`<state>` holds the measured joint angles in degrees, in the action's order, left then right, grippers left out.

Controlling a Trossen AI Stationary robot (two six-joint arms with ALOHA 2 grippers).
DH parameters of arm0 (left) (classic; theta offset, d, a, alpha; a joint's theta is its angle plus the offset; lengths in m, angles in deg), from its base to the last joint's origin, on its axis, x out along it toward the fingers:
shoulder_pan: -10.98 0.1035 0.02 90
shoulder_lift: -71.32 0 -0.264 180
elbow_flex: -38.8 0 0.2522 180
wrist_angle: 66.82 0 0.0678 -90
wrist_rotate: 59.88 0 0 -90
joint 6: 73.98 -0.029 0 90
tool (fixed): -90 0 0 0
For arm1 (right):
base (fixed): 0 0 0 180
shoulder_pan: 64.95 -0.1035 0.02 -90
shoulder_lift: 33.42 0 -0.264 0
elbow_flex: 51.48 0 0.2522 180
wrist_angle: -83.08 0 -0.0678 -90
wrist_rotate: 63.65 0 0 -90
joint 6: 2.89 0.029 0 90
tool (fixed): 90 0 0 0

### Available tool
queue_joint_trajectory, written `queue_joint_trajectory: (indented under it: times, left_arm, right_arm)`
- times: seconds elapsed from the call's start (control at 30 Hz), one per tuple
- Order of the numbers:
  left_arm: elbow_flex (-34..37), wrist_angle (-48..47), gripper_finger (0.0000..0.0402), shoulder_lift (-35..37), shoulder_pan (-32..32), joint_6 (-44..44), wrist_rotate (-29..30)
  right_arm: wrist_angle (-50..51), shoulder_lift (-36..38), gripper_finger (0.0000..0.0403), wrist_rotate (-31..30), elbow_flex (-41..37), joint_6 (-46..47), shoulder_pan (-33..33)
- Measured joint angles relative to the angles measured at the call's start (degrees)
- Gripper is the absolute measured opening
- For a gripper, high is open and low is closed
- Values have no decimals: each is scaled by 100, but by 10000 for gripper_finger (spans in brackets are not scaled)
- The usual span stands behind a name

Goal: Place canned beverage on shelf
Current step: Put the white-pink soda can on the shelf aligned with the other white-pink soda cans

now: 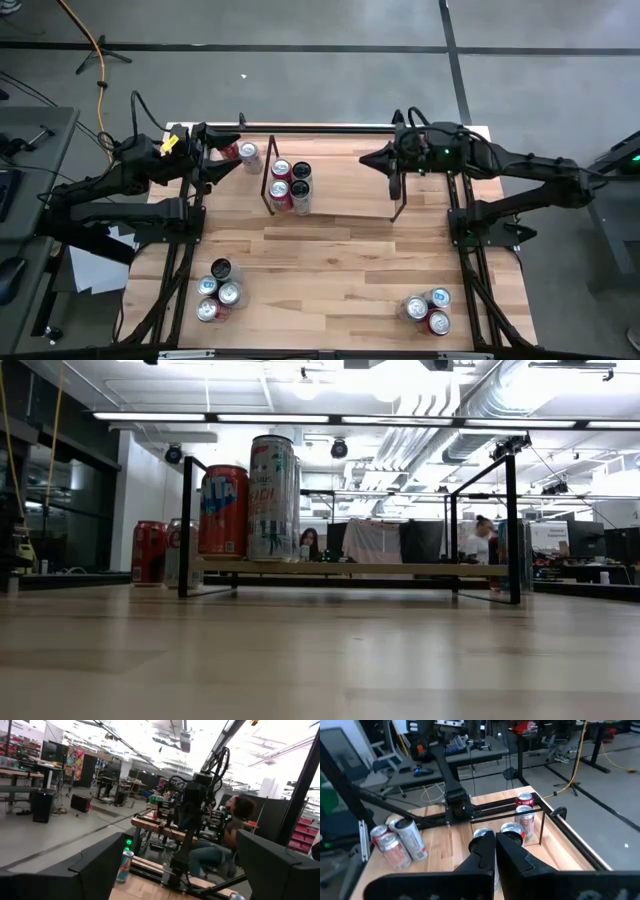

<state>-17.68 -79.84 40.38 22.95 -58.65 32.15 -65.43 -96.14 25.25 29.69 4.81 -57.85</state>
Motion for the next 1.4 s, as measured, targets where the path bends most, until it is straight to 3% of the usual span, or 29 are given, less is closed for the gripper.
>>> queue_joint_trajectory:
  times: [0.47, 0.6, 0.77, 0.87, 1.07, 1.17, 1.3, 1.4]
  left_arm:
    - [0, -11, 337, -2, 2, 104, 122]
    - [0, -11, 337, -2, 2, 104, 136]
    - [-60, -131, 337, -89, 0, 629, 603]
    - [-616, -1227, 337, -420, -24, 1061, 620]
    - [-2568, -5108, 337, -1733, -501, 2059, 617]
    - [-3210, -6881, 337, -2321, -977, 2953, 499]
    - [-3320, -8467, 337, -2743, -2034, 4729, 393]
    - [-3147, -8801, 337, -2905, -3020, 6295, 401]
  right_arm:
    - [-6, 24, 0, 125, -2, 150, -42]
    - [-9, 24, 0, 129, -2, 576, -41]
    - [-26, 24, 0, 131, -2, 732, -41]
    - [-26, 24, 0, 131, -2, 748, -41]
    - [-24, 22, 0, -114, -2, 736, -38]
    - [-21, 9, 0, -308, -4, 728, -36]
    - [9, 7, 0, -387, -4, 650, -36]
    - [24, 5, 0, -387, -4, 638, -36]
